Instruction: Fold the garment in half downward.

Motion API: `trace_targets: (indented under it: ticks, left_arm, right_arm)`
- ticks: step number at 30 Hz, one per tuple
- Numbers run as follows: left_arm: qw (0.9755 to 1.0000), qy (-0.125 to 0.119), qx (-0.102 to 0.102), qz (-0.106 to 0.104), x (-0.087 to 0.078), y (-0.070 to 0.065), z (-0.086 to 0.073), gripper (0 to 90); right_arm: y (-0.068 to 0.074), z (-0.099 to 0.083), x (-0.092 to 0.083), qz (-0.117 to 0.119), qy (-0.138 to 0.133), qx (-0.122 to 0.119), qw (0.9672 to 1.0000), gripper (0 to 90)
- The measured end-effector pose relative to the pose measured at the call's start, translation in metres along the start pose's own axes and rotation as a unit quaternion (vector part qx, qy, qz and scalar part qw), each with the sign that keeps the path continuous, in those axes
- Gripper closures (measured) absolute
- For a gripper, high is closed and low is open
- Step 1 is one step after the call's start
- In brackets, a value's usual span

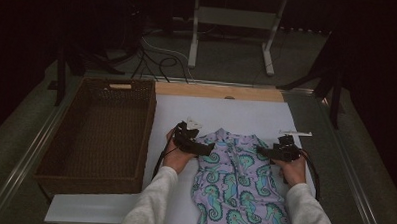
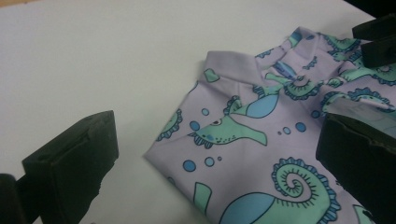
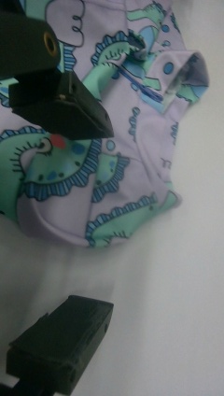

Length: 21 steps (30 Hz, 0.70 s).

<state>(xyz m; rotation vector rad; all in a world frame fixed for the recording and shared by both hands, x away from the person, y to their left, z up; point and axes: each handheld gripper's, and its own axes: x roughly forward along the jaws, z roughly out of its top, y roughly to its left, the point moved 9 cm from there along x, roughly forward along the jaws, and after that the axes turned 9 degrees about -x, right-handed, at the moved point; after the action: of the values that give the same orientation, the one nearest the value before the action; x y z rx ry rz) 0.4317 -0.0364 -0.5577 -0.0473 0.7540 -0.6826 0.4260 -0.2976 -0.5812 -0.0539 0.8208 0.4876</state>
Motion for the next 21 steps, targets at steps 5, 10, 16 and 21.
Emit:
trace_targets:
  ticks: [5, 10, 16, 21]
  left_arm:
    - [0.9998, 0.018, -0.007, 0.008, 0.005, 0.003, -0.005, 0.5]
    - [0.9984, 0.04, -0.03, 0.025, 0.008, 0.01, -0.009, 6.1]
    - [0.9958, 0.058, -0.058, 0.041, 0.013, 0.019, -0.013, 17.0]
    - [0.9935, 0.065, -0.047, 0.081, 0.018, 0.022, -0.017, 27.8]
  right_arm:
    - [0.002, 0.0, 0.003, -0.012, 0.006, -0.001, 0.9999, 27.4]
    - [0.004, 0.0, 0.003, -0.016, 0.01, -0.002, 0.9998, 41.8]
    - [0.01, -0.002, 0.002, -0.008, 0.02, -0.021, 0.9995, 58.0]
    - [0.014, -0.003, 0.003, 0.001, 0.022, -0.031, 0.9993, 74.3]
